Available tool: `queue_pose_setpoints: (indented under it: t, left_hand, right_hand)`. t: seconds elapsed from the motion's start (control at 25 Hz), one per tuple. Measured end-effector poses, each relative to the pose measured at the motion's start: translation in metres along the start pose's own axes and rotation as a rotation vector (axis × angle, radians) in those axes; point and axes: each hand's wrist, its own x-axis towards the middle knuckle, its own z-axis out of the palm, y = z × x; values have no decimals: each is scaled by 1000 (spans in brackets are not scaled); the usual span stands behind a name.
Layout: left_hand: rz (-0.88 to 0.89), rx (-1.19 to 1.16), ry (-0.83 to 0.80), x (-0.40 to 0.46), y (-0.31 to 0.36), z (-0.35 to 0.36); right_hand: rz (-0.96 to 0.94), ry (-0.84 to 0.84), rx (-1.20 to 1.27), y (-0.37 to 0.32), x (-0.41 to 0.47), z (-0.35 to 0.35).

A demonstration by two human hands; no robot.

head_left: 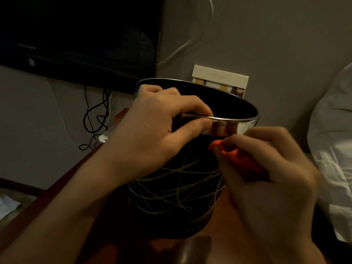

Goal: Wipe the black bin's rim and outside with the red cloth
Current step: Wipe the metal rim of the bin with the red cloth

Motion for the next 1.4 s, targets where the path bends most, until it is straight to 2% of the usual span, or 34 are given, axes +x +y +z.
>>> queue_pose_setpoints:
  t: [0.28, 0.4, 0.72, 0.96, 1.16, 1.4]
  left_hand:
    - [21, 132, 63, -4, 20, 16]
    - [18, 110, 104, -3, 18, 20]
    - [-22, -29, -46, 0, -6, -6]
    - [5, -20, -51, 0, -7, -5]
    - [-7, -31, -50, 0, -8, -5]
    - [-13, -33, -51, -1, -8, -5]
  right_hand:
    - [-2, -30, 18, -4, -1, 1]
    - [12, -6, 22, -2, 1, 0]
    - [66, 75, -13, 5, 9, -12]
    - [-1, -50, 33, -7, -5, 11]
    - [31, 63, -10, 3, 4, -3]
    - [-9, -9, 11, -4, -3, 7]
